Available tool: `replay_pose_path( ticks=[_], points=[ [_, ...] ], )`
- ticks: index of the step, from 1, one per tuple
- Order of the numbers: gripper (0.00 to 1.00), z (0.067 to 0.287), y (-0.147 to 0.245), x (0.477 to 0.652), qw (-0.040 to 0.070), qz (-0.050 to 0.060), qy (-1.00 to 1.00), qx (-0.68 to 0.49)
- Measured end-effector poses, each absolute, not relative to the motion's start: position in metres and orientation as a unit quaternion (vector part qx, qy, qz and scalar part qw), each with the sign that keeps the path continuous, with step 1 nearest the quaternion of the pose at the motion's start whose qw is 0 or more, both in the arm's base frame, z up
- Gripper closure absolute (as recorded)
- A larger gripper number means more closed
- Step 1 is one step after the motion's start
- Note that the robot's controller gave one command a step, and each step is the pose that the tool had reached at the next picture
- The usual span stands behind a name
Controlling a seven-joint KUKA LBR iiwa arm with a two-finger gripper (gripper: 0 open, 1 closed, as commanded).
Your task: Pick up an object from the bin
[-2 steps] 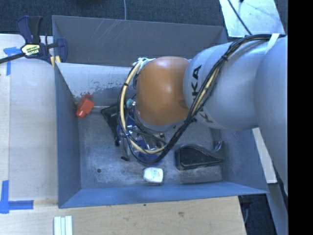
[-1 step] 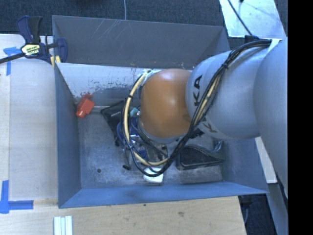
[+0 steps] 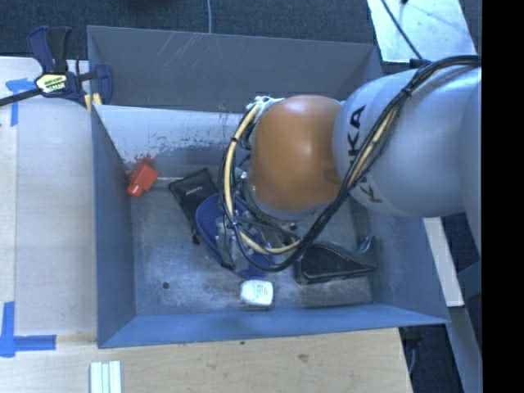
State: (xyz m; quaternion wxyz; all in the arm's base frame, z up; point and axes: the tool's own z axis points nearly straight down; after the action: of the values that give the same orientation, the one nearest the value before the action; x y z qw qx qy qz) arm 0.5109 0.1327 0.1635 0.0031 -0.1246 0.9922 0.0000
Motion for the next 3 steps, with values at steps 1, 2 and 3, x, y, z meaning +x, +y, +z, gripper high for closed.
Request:
replay_pose_path(
  ticks=[1, 2, 3],
  points=[
    [1.00, 0.149, 0.139, 0.528, 0.003, 0.001, 0.999, -0.035],
    [1.00, 0.157, 0.102, 0.519, 0.000, 0.000, 0.998, 0.067],
    [1.00, 0.132, 0.099, 0.514, 0.000, 0.000, 0.992, 0.126]
  ],
)
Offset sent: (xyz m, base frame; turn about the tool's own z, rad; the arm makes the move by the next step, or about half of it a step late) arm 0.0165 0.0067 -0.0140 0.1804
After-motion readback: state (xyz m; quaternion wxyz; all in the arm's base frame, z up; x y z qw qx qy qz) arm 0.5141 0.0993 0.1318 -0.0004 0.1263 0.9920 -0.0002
